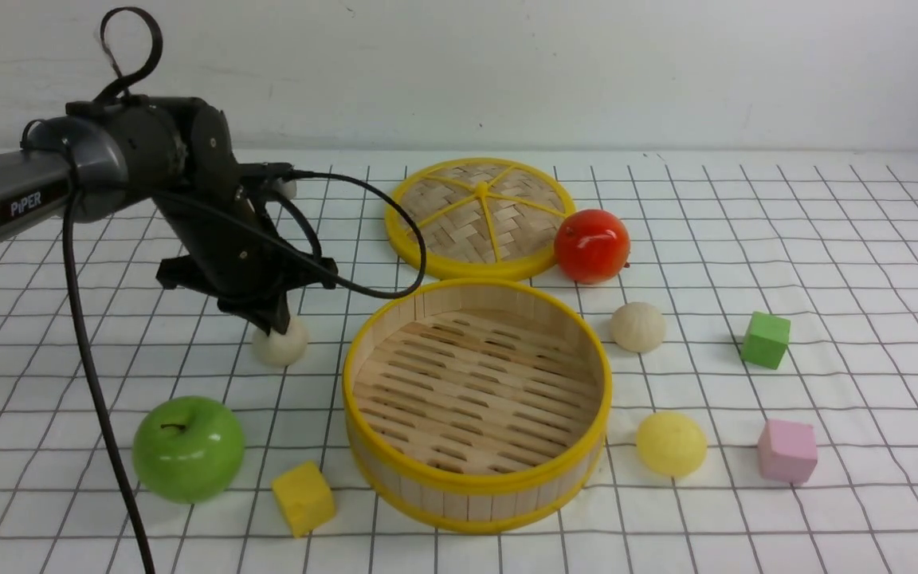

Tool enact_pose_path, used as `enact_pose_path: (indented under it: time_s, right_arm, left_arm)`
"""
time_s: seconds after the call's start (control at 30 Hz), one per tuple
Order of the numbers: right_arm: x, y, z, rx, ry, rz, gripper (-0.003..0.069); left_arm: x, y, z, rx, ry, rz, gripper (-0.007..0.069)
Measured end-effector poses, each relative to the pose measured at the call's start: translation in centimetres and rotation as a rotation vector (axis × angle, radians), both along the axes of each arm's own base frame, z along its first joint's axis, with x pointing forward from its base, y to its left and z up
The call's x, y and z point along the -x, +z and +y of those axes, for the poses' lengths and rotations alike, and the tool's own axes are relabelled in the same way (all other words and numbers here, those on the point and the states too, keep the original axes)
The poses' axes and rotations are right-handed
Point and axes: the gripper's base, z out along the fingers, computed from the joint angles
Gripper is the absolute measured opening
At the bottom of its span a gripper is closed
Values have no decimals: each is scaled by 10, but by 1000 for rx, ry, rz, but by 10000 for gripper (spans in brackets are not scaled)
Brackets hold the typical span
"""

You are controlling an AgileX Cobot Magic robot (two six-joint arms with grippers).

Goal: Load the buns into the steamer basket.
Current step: Use the left arm to grab a steamed stuffed bun, then use the left arm to put the steamed stuffed bun into the steamer, then use the right arm to grab a steamed stuffed bun

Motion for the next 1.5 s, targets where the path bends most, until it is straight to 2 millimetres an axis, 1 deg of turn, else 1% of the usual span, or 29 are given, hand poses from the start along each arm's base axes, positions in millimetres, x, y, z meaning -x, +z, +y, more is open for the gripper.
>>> enact_pose_path:
  time_s: [0.03, 0.07, 0.1, 0.2, 0.27, 0.33, 0.4, 0.43, 0.53, 0.57, 0.6, 0.63, 0.67, 0.7, 0.73, 0.83, 0.9, 1.0, 1.03, 1.07, 1.13, 1.2, 1.27, 1.33, 1.37, 1.4, 1.43, 1.47, 1.5]
  right_arm:
    - [0, 0, 0, 0, 0, 0, 241]
    - [0, 0, 0, 0, 0, 0, 241]
    - [0, 0, 0, 0, 0, 0, 241]
    - [0, 0, 0, 0, 0, 0, 241]
    - [0, 0, 0, 0, 0, 0, 241]
    - [0, 0, 0, 0, 0, 0, 241]
    - [0, 0, 0, 0, 0, 0, 241]
    - [0, 0, 0, 0, 0, 0, 241]
    - [0, 0, 0, 0, 0, 0, 241]
    - [0, 0, 0, 0, 0, 0, 241]
    - [0, 0, 0, 0, 0, 0, 241]
    - [0, 0, 0, 0, 0, 0, 241]
    - [0, 0, 0, 0, 0, 0, 241]
    - [0, 0, 0, 0, 0, 0, 241]
    - [0, 0, 0, 0, 0, 0, 241]
    - [0, 0, 0, 0, 0, 0, 241]
    - [0, 0, 0, 0, 0, 0, 241]
    - [0, 0, 0, 0, 0, 0, 241]
    - [0, 0, 0, 0, 0, 0, 241]
    - [0, 0, 0, 0, 0, 0, 241]
    - [0, 0, 0, 0, 0, 0, 241]
    - [0, 0, 0, 0, 0, 0, 241]
    - [0, 0, 0, 0, 0, 0, 241]
    - [0, 0, 0, 0, 0, 0, 241]
    - [0, 0, 0, 0, 0, 0, 241]
    - [0, 0, 0, 0, 0, 0, 241]
    - [0, 0, 0, 0, 0, 0, 241]
    - [0, 0, 0, 0, 0, 0, 241]
    - [0, 0, 0, 0, 0, 0, 241]
  left_arm:
    - [1, 8, -1, 15, 0, -6, -11]
    - [1, 10, -1, 20, 1, -10, -11]
    - [3, 28, -4, 63, 0, -35, -11]
    - [15, 66, -15, 188, -40, -94, -11]
    - [19, 76, -20, 223, -63, -109, -11]
    - [30, 92, -40, 284, -140, -125, -11]
    - [35, 93, -52, 296, -174, -119, -11]
    - [38, 89, -66, 299, -209, -111, -11]
    - [41, 68, -95, 291, -266, -70, -11]
    - [41, 66, -97, 288, -268, -68, -11]
    - [40, 52, -106, 277, -283, -43, -10]
    - [39, 44, -110, 271, -287, -32, -9]
    - [39, 41, -111, 269, -289, -24, -8]
    - [36, 28, -114, 260, -291, -2, -4]
    - [35, 22, -115, 256, -289, 9, -1]
    - [33, 14, -115, 248, -261, 20, 22]
    - [32, 13, -114, 243, -242, 17, 45]
    - [31, 17, -113, 241, -212, 2, 113]
    - [32, 21, -112, 242, -202, -4, 163]
    - [32, 21, -112, 241, -201, -4, 179]
    - [36, 32, -110, 241, -201, -6, 293]
    - [40, 39, -109, 238, -208, 1, 342]
    - [54, 68, -102, 233, -232, -2, 426]
    - [68, 95, -96, 218, -258, -3, 460]
    - [72, 102, -94, 216, -264, -5, 462]
    - [86, 128, -87, 199, -285, -23, 471]
    - [90, 135, -85, 197, -288, -36, 472]
    - [106, 162, -78, 196, -297, -78, 474]
    - [118, 182, -72, 200, -298, -120, 475]
